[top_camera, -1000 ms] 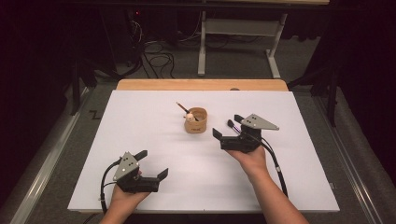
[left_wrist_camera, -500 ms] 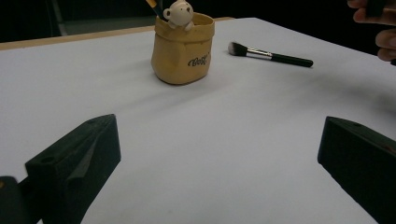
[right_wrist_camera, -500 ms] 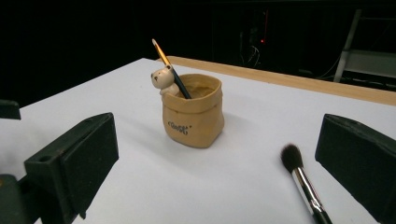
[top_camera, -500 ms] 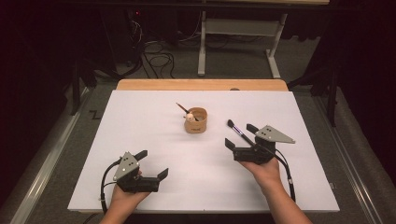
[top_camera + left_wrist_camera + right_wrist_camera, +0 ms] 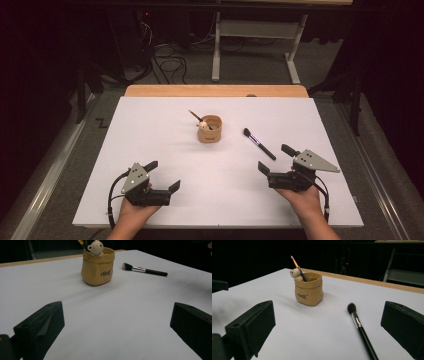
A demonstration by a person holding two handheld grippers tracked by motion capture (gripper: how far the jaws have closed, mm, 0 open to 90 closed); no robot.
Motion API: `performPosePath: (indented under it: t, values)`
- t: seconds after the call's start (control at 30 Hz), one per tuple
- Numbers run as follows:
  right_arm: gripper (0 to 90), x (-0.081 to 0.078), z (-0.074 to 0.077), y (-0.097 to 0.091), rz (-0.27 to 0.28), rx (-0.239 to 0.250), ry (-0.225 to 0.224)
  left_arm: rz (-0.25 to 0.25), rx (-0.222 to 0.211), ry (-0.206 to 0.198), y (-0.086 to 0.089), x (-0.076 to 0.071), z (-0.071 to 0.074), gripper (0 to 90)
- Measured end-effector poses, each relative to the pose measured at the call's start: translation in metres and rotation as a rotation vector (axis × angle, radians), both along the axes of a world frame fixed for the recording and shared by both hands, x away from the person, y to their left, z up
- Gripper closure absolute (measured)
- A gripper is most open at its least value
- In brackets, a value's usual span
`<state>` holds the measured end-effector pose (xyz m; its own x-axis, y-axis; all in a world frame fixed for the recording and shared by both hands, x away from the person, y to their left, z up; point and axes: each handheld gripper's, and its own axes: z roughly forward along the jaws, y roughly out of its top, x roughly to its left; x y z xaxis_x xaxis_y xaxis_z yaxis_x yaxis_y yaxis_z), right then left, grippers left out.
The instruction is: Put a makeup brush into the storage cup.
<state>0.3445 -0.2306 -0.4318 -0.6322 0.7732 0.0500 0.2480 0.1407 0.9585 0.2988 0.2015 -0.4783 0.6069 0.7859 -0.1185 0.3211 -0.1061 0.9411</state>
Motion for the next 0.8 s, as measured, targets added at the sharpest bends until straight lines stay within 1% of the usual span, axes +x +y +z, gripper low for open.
performPosePath:
  t: [0.03, 0.1, 0.17, 0.2, 0.23, 0.27, 0.33, 0.37, 0.4, 0.43, 0.47, 0.5, 0.53, 0.57, 0.7, 0.73, 0.8]
  values:
    - [0.3, -0.005, -0.002, -0.006, -0.009, -0.006, -0.001, 0.0, -0.001, 0.002, 0.0, 0.0, 0.0, 0.3]
    - [0.4, -0.009, -0.004, -0.012, -0.019, -0.012, -0.005, -0.001, -0.002, 0.002, 0.0, 0.0, 0.0, 0.3]
    - [0.3, -0.01, -0.005, -0.014, -0.024, -0.012, -0.007, -0.002, -0.002, 0.002, 0.001, 0.0, 0.0, 0.3]
    - [0.3, -0.016, -0.01, -0.023, -0.039, -0.007, -0.005, -0.002, -0.002, 0.003, 0.001, 0.0, -0.001, 0.3]
    - [0.3, -0.016, -0.01, -0.023, -0.039, -0.007, -0.005, -0.002, -0.002, 0.003, 0.001, 0.0, -0.001, 0.3]
    - [0.3, -0.019, -0.014, -0.029, -0.046, -0.004, -0.007, -0.001, -0.006, 0.004, 0.001, 0.001, -0.001, 0.3]
    - [0.4, -0.02, -0.016, -0.031, -0.055, -0.004, -0.007, -0.001, -0.007, 0.006, 0.001, 0.001, -0.001, 0.3]
    - [0.3, -0.022, -0.019, -0.034, -0.062, -0.013, -0.017, 0.001, -0.012, 0.006, 0.001, 0.001, -0.001, 0.3]
    - [0.4, -0.026, -0.025, -0.041, -0.079, -0.016, -0.025, 0.001, -0.011, 0.005, 0.001, 0.001, -0.001, 0.3]
    - [0.4, -0.026, -0.028, -0.043, -0.081, -0.013, -0.023, -0.001, -0.01, 0.005, 0.002, 0.001, -0.001, 0.3]
    - [0.4, -0.027, -0.03, -0.044, -0.083, -0.017, -0.014, -0.001, -0.01, 0.005, 0.002, 0.001, -0.001, 0.3]
    - [0.3, -0.028, -0.032, -0.046, -0.083, -0.033, -0.01, -0.001, -0.014, 0.005, 0.001, 0.001, -0.001, 0.3]
    - [0.3, -0.028, -0.032, -0.046, -0.083, -0.033, -0.01, -0.002, -0.014, 0.004, 0.001, 0.001, -0.001, 0.3]
    - [0.4, -0.03, -0.034, -0.047, -0.087, -0.043, -0.009, -0.005, -0.015, 0.005, 0.001, 0.002, -0.001, 0.3]
    - [0.3, -0.03, -0.036, -0.047, -0.09, -0.039, -0.001, -0.014, -0.023, 0.008, 0.001, 0.003, -0.001, 0.3]
    - [0.4, -0.029, -0.036, -0.046, -0.091, -0.045, -0.008, -0.019, -0.023, 0.008, 0.001, 0.004, -0.002, 0.3]
    - [0.3, -0.029, -0.035, -0.046, -0.095, -0.042, -0.006, -0.023, -0.024, 0.007, 0.001, 0.004, -0.002, 0.3]
